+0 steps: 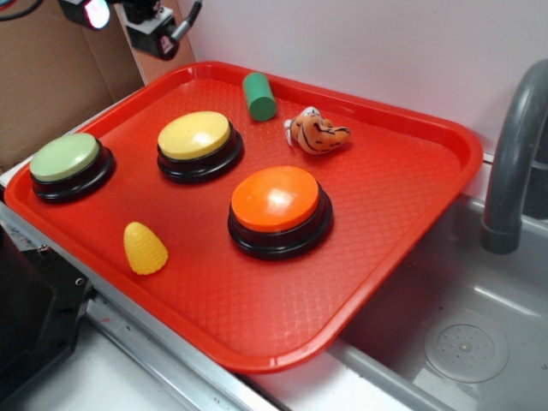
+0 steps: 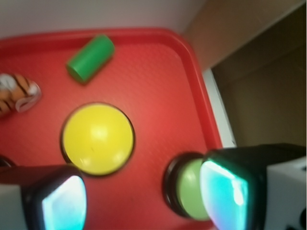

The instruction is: Push the yellow button.

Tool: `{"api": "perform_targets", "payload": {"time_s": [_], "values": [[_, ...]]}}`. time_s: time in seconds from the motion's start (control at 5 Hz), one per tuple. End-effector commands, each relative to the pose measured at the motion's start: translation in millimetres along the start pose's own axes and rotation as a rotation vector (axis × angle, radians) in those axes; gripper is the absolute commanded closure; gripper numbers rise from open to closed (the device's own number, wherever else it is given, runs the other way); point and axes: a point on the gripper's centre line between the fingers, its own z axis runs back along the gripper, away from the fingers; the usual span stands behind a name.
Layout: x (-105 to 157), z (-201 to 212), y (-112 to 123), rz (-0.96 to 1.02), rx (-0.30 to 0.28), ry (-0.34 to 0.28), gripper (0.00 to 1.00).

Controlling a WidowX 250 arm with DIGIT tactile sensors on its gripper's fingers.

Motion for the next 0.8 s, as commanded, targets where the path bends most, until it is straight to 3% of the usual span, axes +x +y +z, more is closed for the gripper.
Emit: {"api": "perform_targets", "payload": {"time_s": [0.0,0.4,0.6], "values": [[0.1,23.2,5.9,0.072,-0.146,0.046,0.00],[-4.9,33.7,12.8,0.089,-0.141,0.095,0.00],[-6.5,41.8,13.4,0.087,-0.132,0.091,0.00]]}}
